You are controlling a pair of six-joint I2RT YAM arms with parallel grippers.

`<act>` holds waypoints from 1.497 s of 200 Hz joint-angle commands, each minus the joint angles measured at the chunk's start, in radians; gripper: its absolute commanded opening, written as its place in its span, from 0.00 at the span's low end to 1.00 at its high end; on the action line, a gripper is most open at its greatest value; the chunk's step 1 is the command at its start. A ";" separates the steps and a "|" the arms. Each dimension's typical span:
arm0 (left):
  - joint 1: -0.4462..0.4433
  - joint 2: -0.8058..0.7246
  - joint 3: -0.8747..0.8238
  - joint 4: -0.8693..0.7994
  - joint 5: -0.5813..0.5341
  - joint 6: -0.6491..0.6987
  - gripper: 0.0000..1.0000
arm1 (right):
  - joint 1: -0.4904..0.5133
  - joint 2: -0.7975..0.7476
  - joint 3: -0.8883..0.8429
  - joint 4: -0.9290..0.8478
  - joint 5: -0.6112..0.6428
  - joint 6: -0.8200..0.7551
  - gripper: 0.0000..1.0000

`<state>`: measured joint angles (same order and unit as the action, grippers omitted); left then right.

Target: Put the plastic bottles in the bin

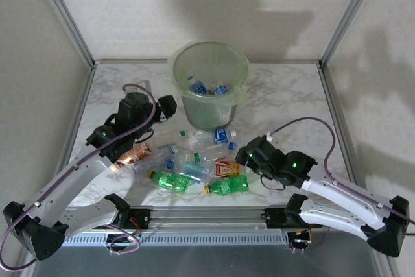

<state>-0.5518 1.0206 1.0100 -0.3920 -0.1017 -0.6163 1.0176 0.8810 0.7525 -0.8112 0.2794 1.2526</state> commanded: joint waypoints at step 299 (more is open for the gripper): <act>0.014 -0.062 -0.208 0.124 0.148 -0.031 0.71 | 0.140 0.116 -0.339 0.396 -0.083 0.610 0.79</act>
<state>-0.5457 0.9749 0.8143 -0.2806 0.0319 -0.6582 1.1683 0.9859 0.4316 -0.4335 0.1871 1.8484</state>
